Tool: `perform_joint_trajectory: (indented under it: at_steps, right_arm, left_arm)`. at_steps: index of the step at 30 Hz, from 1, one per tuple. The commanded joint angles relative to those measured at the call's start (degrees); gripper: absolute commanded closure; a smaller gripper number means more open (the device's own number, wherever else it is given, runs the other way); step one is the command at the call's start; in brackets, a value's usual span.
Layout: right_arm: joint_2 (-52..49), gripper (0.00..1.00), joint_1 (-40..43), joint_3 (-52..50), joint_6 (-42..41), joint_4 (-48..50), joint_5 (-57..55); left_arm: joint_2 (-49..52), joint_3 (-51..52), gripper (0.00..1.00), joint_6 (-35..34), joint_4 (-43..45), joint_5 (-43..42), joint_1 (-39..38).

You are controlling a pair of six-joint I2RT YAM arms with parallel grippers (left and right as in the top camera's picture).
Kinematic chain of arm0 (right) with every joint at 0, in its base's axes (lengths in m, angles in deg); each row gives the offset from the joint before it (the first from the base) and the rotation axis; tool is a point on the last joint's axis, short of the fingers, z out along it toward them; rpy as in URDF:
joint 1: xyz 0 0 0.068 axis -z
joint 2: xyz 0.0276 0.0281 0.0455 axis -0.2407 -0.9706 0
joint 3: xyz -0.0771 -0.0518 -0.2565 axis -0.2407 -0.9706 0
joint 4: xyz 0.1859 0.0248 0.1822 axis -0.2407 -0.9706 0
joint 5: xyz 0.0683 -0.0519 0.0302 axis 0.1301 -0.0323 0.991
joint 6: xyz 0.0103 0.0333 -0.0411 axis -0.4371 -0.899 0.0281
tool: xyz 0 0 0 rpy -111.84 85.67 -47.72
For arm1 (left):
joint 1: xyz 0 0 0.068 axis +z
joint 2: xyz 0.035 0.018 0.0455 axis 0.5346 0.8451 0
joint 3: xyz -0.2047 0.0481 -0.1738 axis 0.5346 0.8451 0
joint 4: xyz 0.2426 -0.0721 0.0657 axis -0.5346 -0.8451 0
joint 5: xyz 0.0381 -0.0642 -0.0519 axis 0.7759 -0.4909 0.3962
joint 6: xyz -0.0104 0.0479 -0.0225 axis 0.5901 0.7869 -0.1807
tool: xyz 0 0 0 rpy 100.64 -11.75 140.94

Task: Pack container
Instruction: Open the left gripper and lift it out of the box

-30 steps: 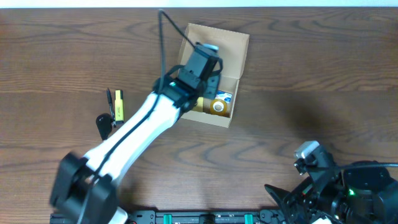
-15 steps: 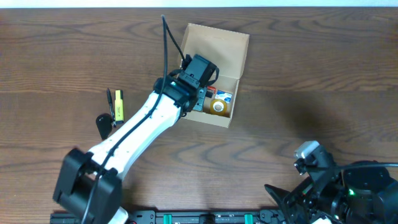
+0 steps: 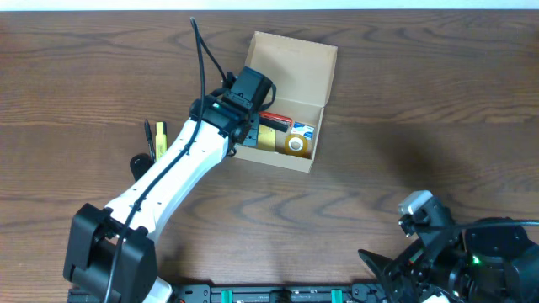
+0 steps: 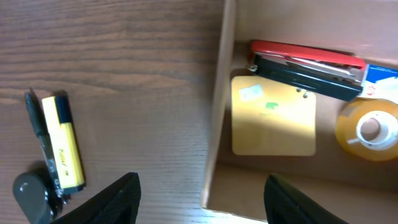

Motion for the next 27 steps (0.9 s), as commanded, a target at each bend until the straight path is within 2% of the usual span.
perform_joint_trajectory:
  at_steps: [1, 9, 18, 22, 27]
  right_arm:
    - [0.0, 0.01, 0.0, 0.0, -0.5, 0.0, 0.4]
    - [0.0, 0.01, 0.0, 0.0, -0.5, 0.0, 0.4]
    - [0.0, 0.01, 0.0, 0.0, -0.5, 0.0, 0.4]
    - [0.0, 0.01, 0.0, 0.0, -0.5, 0.0, 0.4]
    - [0.0, 0.01, 0.0, 0.0, -0.5, 0.0, 0.4]
  left_arm:
    - [-1.0, 1.8, 0.35, 2.4, 1.0, -1.2, 2.6]
    - [-1.0, 7.5, 0.35, 2.5, 12.3, -6.1, 6.0]
    - [-0.9, 9.3, 0.36, 2.5, 16.5, -8.7, 6.3]
    - [0.0, 9.3, 0.55, 0.3, 16.8, -9.4, 6.4]
    - [2.1, 9.3, 0.59, 0.1, 17.0, -11.9, 6.2]
